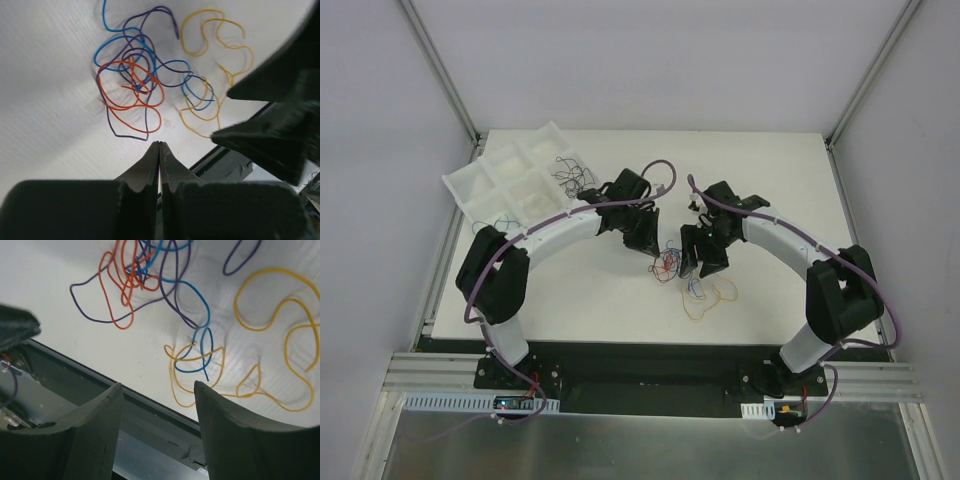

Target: Untangle the cables

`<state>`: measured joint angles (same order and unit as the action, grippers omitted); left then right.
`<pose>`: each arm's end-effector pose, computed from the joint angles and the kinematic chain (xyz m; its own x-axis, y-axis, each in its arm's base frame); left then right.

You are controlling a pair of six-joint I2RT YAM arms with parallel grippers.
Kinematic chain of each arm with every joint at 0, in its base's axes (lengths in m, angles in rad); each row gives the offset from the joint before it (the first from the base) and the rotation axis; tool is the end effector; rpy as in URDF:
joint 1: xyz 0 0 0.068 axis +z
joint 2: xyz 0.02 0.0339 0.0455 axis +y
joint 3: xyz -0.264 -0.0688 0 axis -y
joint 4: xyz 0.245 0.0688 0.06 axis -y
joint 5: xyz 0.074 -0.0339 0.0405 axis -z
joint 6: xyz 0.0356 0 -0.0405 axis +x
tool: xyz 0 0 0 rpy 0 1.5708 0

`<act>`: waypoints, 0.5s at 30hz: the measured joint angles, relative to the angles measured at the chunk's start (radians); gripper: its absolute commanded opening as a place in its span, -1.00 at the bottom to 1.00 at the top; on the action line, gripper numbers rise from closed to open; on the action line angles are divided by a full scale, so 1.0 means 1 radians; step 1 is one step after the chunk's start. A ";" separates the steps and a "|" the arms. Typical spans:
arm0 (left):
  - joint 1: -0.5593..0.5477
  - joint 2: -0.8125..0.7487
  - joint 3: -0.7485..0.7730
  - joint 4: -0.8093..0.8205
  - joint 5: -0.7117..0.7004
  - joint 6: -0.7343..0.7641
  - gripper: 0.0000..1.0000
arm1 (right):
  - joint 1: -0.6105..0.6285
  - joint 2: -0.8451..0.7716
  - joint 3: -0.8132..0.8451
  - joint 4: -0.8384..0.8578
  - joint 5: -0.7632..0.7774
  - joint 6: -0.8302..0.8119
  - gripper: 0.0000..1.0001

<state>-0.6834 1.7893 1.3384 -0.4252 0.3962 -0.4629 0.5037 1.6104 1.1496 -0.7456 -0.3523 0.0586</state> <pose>0.2955 -0.2584 0.2364 -0.8787 0.1843 -0.4404 0.4266 0.7171 -0.5511 0.2698 0.1627 0.2217 -0.8497 -0.4055 -0.3369 -0.5118 0.7878 0.3427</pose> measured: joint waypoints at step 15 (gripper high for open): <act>0.025 -0.058 -0.021 -0.013 -0.008 -0.102 0.01 | -0.076 0.039 -0.036 0.061 -0.080 0.063 0.23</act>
<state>-0.6582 1.7313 1.3174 -0.4377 0.3885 -0.5648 0.4278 1.6497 1.1137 -0.6842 -0.4324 0.1211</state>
